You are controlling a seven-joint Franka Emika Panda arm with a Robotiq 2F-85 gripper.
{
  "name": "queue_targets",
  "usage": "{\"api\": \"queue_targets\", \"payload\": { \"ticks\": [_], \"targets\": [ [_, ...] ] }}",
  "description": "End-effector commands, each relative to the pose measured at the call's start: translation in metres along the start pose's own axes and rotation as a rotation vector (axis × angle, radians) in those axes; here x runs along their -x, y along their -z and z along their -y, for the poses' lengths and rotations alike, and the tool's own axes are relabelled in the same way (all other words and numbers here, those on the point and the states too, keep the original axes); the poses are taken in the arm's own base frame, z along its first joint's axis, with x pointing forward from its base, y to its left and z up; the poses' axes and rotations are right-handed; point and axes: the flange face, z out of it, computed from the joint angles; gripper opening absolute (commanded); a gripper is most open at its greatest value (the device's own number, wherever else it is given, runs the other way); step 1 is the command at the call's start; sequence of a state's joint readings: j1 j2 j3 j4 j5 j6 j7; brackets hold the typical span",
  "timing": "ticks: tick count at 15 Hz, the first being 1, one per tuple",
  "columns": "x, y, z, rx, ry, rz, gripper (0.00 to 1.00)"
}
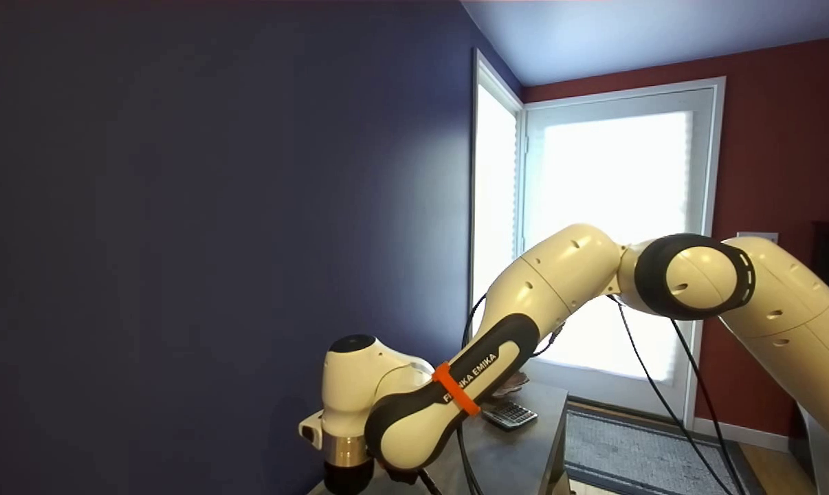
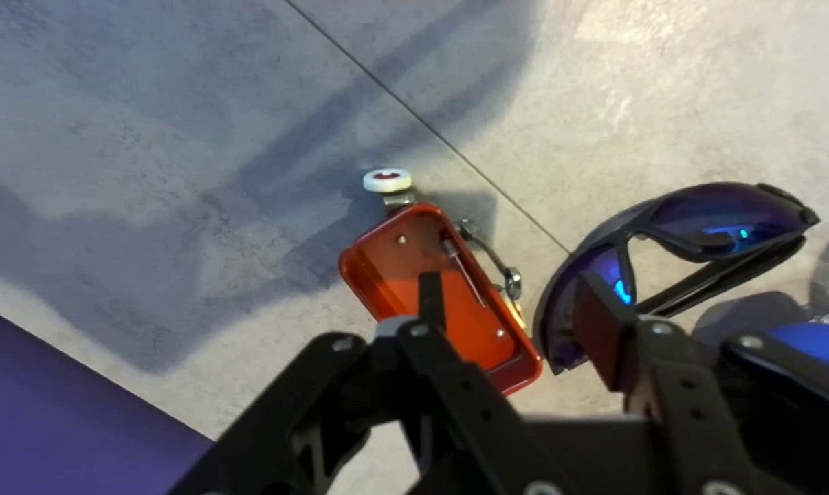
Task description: Pull the red toy cart to the left of the table
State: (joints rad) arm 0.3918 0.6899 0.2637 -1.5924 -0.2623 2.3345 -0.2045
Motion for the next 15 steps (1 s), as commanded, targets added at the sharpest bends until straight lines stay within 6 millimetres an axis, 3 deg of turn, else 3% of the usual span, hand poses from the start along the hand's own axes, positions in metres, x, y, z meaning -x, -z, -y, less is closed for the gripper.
{"api": "queue_targets", "payload": {
  "ticks": [1,3,4,8,15],
  "targets": [
    [0.009,0.013,0.001,-0.048,0.055,0.053,0.85],
    [0.022,0.019,0.002,-0.069,0.073,0.082,0.98],
    [0.028,0.023,0.001,-0.071,0.075,0.094,1.00],
    [0.078,0.038,-0.004,-0.073,0.023,0.111,1.00],
    [0.183,0.058,-0.017,-0.156,-0.369,0.079,1.00]
  ]
}}
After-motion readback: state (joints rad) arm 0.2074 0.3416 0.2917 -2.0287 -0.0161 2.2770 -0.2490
